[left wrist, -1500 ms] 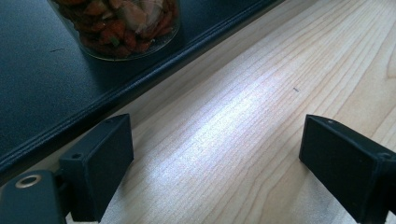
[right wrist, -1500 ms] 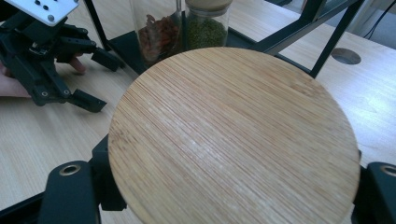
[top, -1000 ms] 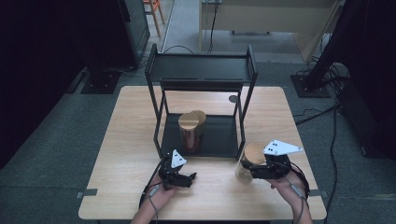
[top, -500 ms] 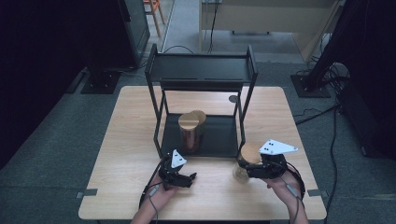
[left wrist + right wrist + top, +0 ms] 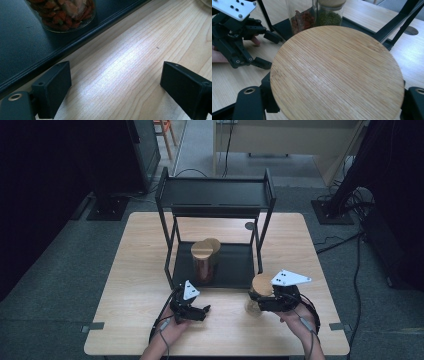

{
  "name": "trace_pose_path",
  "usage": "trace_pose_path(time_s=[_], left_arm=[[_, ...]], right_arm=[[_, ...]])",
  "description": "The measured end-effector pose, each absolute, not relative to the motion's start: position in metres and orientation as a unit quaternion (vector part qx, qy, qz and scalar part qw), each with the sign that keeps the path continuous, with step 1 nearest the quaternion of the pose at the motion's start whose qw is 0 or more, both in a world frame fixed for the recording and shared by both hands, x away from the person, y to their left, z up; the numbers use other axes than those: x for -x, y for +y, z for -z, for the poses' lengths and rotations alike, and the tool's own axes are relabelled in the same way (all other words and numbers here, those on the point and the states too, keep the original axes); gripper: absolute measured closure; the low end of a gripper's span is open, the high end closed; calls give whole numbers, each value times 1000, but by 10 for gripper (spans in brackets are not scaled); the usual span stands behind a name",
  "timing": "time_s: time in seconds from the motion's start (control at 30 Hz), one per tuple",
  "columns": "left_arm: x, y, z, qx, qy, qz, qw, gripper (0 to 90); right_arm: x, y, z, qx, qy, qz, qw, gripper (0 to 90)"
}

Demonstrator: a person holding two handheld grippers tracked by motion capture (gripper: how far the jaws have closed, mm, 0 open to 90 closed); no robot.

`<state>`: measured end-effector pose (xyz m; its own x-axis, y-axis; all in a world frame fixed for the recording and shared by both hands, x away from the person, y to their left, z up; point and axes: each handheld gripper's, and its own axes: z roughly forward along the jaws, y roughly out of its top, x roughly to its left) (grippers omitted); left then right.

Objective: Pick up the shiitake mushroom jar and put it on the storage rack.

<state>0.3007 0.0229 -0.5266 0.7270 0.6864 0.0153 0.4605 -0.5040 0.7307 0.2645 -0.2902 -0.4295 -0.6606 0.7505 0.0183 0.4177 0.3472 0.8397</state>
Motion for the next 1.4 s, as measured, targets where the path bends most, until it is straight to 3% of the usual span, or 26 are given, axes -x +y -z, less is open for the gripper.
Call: trace_pose_path(time_s=[1.4], left_arm=[[-300, 23, 526, -853, 337, -155, 366, 102]], right_arm=[[-283, -255, 425, -354, 811, -428, 185, 249]])
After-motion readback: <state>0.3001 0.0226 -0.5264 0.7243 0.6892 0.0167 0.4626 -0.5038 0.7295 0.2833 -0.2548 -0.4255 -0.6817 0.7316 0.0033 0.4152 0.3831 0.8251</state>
